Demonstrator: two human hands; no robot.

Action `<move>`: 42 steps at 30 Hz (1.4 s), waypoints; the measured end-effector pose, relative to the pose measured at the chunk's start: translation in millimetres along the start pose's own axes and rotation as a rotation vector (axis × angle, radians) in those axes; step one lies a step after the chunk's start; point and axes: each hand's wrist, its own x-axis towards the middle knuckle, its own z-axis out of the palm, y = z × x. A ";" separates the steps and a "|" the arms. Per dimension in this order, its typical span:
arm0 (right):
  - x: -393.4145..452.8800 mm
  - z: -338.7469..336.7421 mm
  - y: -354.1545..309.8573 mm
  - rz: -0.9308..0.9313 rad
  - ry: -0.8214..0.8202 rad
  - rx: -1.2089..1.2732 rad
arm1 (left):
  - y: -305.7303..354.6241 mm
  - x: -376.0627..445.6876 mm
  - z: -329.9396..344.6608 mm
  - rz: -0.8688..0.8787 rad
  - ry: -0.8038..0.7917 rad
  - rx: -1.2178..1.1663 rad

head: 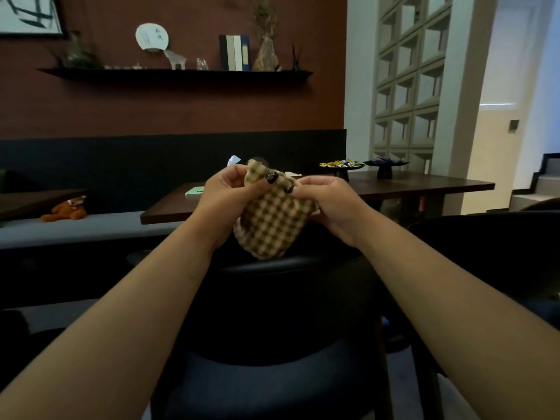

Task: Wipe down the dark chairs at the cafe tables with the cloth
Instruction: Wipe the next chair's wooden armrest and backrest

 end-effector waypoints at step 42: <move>-81.0 -59.7 2.7 -0.344 -0.127 -0.835 | -6.2 -2.2 5.5 0.112 -0.057 0.355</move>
